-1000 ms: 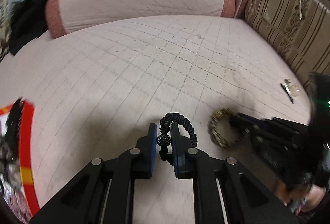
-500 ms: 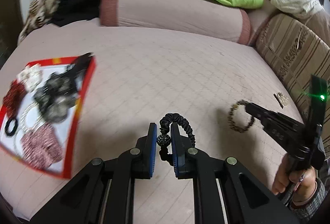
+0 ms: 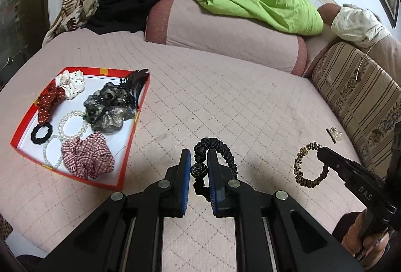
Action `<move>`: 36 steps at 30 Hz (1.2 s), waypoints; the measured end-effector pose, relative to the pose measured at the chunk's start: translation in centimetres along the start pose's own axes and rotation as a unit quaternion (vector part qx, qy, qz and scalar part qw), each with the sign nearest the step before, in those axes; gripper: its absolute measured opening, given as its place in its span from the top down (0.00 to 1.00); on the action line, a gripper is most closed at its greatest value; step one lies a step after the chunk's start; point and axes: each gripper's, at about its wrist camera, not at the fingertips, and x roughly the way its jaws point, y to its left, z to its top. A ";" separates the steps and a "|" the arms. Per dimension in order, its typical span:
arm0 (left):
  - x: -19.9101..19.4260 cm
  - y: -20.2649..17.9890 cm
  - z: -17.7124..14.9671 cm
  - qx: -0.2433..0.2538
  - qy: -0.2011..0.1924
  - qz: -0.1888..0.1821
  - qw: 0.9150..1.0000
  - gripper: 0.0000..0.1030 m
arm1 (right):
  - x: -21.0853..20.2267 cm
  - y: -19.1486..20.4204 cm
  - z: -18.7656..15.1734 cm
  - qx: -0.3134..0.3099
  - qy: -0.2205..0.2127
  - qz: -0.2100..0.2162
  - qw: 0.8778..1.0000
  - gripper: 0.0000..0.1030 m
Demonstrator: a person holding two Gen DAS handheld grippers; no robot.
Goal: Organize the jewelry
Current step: 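Carry both bracelets into the tray and open both tools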
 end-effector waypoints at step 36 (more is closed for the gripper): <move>-6.9 19.0 5.6 -0.156 -0.090 0.089 0.980 0.87 | 3.4 18.9 4.5 -0.140 0.017 0.103 0.985 0.92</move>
